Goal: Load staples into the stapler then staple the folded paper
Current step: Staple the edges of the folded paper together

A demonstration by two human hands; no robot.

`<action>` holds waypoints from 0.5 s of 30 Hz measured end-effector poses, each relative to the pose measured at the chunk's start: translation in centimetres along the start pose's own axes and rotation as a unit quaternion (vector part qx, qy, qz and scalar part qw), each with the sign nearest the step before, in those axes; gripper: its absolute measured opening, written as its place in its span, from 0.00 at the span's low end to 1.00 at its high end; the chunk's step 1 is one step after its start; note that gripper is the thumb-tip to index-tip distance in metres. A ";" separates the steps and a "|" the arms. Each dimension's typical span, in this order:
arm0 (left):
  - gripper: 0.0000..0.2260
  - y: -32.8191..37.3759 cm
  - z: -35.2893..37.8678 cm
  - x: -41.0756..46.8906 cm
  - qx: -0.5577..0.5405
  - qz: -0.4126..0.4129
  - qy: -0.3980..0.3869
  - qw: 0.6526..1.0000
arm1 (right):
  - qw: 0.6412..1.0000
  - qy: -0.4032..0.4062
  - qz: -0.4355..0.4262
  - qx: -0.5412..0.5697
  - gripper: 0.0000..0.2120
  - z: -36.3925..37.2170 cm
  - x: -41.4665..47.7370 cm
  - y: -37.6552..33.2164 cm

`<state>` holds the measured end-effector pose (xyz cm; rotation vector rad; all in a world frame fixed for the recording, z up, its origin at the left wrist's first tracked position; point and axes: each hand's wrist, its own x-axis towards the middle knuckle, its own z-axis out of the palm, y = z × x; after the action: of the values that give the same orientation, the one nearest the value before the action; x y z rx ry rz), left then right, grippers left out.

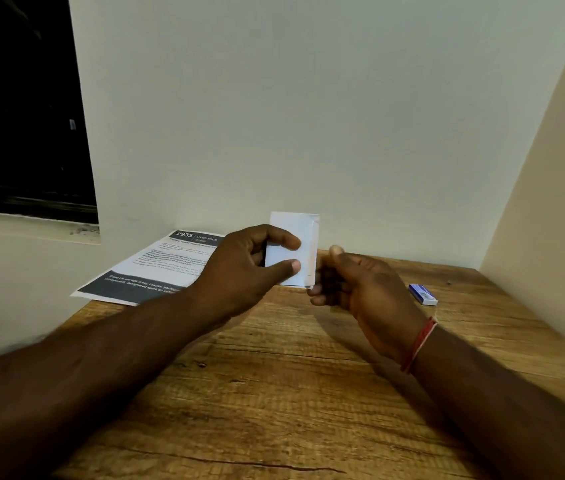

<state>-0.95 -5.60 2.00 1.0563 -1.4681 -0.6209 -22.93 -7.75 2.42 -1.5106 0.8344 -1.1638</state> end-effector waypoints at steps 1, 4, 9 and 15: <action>0.13 0.0 0.0 -0.1 0.018 0.009 -0.005 1.000 | 1.000 0.004 -0.002 0.007 0.20 -0.1 0.0 0.0; 0.16 0.1 0.4 -0.2 0.046 0.030 -0.020 0.998 | 1.000 0.009 -0.012 -0.021 0.10 -0.1 -0.1 0.1; 0.18 -0.1 0.2 -0.1 -0.041 -0.003 -0.022 0.999 | 0.999 0.031 -0.006 0.034 0.11 -0.3 0.2 0.2; 0.20 0.1 -0.6 0.2 -0.037 -0.014 -0.051 0.998 | 0.995 -0.004 -0.095 -0.034 0.35 -0.2 0.0 0.2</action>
<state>-0.42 -5.65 2.32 1.0018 -1.5088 -0.7528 -23.07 -7.84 2.28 -1.6787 0.7430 -1.2773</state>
